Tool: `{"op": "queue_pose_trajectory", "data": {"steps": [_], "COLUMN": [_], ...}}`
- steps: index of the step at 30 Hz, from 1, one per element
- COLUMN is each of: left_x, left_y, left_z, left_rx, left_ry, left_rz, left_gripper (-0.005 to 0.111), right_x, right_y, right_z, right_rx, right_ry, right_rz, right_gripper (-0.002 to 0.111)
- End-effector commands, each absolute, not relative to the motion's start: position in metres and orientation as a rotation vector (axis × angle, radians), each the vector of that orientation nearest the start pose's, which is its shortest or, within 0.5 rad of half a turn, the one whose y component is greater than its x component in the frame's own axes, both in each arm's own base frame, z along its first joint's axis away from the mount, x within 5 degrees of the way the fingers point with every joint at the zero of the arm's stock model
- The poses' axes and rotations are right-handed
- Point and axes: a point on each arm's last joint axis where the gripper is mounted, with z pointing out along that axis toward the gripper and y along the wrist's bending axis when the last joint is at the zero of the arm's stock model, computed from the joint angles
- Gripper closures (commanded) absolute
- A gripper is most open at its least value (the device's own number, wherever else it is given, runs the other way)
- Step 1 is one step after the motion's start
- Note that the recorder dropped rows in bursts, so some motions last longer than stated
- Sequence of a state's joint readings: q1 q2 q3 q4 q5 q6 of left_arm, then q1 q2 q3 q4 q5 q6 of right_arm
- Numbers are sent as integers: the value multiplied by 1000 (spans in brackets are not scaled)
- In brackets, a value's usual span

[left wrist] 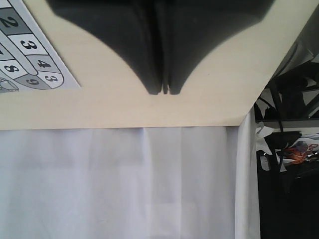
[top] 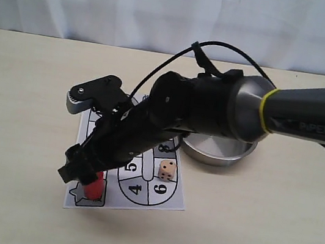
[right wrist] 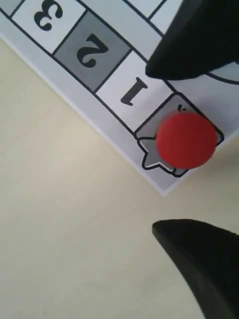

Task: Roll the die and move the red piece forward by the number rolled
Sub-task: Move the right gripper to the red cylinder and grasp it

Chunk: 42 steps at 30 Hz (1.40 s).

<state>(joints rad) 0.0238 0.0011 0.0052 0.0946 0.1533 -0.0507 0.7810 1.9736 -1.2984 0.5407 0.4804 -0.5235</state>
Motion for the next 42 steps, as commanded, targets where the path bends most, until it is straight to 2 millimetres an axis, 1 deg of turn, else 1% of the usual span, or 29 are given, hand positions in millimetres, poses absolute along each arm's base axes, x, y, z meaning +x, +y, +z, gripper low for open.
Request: {"op": "queue_pose_trajectory", "data": {"steps": [1, 4, 7, 13, 16, 18, 30, 35, 38, 39, 42], "left_x": [56, 56, 56, 56, 56, 56, 56, 56, 56, 56, 56], "left_y": [3, 3, 3, 3, 3, 3, 3, 3, 3, 3, 3], "left_z": [200, 200, 200, 200, 200, 200, 200, 200, 200, 200, 200], "left_rx": [2, 2, 2, 2, 2, 2, 2, 2, 2, 2, 2], "left_ry": [1627, 1627, 1625, 1625, 1625, 1625, 1627, 1627, 1627, 1627, 1627], "left_rz": [59, 59, 59, 59, 59, 59, 59, 59, 59, 59, 59], "left_gripper": [107, 107, 107, 107, 107, 107, 107, 107, 107, 107, 107], "right_x": [287, 292, 294, 290, 287, 288, 289, 289, 289, 289, 289], "right_y": [316, 318, 316, 320, 326, 325, 324, 324, 324, 324, 324], "right_z": [167, 162, 156, 152, 141, 138, 134, 134, 134, 134, 134], "right_rx": [-1192, -1221, -1208, -1225, -1281, -1284, -1271, -1271, -1270, -1269, -1269], "right_ry": [2397, 2406, 2438, 2439, 2412, 2418, 2439, 2445, 2443, 2442, 2442], "right_rz": [556, 511, 464, 464, 421, 398, 384, 384, 384, 384, 384], "right_gripper": [35, 35, 35, 35, 40, 41, 42, 60, 76, 84, 99]}}
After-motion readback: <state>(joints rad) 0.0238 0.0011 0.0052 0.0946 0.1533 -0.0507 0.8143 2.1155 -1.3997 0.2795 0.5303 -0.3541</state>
